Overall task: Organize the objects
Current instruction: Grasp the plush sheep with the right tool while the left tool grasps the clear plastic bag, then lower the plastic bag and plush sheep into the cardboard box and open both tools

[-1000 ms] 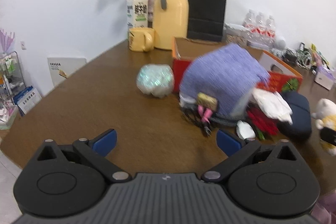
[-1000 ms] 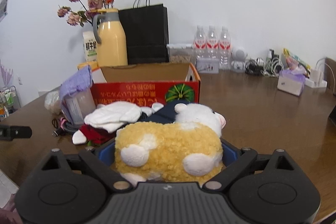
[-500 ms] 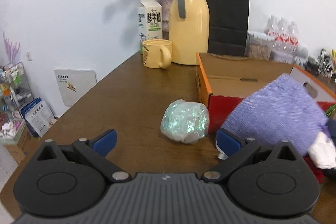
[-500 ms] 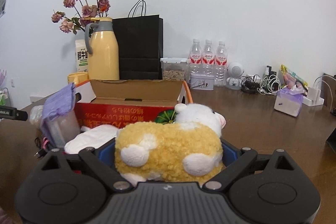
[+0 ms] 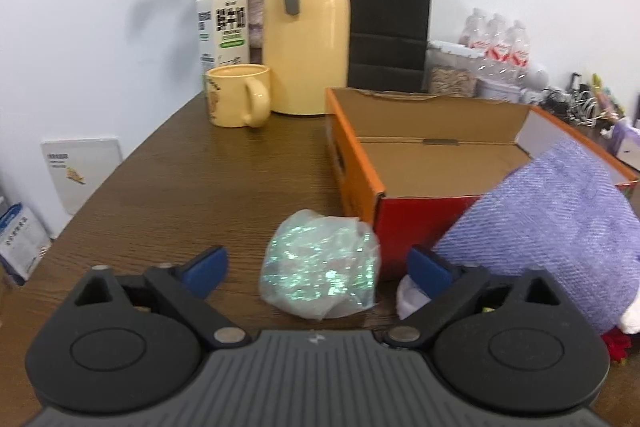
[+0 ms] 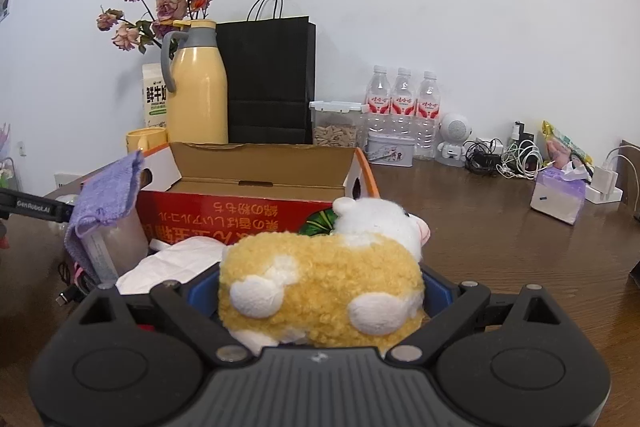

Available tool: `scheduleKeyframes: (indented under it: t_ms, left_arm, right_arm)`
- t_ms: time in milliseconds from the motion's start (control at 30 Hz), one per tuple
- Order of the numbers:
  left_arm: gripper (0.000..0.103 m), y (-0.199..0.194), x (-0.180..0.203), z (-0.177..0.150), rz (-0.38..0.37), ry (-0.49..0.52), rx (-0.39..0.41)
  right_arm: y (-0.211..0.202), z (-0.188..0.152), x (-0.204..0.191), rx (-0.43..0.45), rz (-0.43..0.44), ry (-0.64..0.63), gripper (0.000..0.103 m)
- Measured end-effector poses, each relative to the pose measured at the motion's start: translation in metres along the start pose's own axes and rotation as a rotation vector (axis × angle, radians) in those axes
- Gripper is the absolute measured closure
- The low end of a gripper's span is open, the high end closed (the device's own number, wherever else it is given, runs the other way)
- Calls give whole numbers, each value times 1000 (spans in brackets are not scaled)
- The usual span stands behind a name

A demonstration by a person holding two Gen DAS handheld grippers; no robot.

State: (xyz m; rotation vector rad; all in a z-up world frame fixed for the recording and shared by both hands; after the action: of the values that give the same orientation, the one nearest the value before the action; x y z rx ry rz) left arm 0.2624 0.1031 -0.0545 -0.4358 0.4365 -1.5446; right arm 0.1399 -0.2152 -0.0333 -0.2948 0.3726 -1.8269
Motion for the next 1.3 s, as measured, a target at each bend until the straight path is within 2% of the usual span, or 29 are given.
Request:
scheduleKeyframes:
  t_ms: [67,100,200,533,667,833,1000,1133,1300]
  left_arm:
    - [37,-1,1,0,-19,-2,-1]
    - [53,-2,2,-1,-30,-3,-3]
    - [62,-9,4,-4,-38,-1,9]
    - [65,-56,3,-2,-35,-34,77]
    - [65,-79,9,15,-36,-15,129]
    - [65,-90,24,43,-76,-5,145]
    - [64,-84,43,81,-84,14,168]
    - [64,-62,59,109,-93,28,158]
    - [64,-19,78,140,-90,24,105]
  right_arm:
    - [-1,0,-1,0,4,-1,7]
    - [-2,-1,-2,0,8,-1,7]
    - [-5,-2,-3,2,18,2,7]
    - [-19,0,-1,30,44,4,7]
    - [-23,6,-1,50,51,-6,7]
    - [-23,22,-6,96,62,-45,7]
    - [-13,59,-16,160,95,-85,7]
    - [8,96,-26,214,106,-104,7]
    - [53,132,-38,205,138,-105,7]
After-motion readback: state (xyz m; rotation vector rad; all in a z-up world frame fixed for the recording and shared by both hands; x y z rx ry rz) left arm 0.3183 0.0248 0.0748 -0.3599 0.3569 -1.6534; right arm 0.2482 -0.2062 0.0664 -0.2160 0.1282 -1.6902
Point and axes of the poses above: each gripper's, at about its wrist camera, not at the fingertips, and y roughly the way its jaws point, x to its right, z to its top, the point moved 8 cm from there along y, roughly the way its jaws point, and after that the axes turned 1 degree about y, right-handed, at the moved point
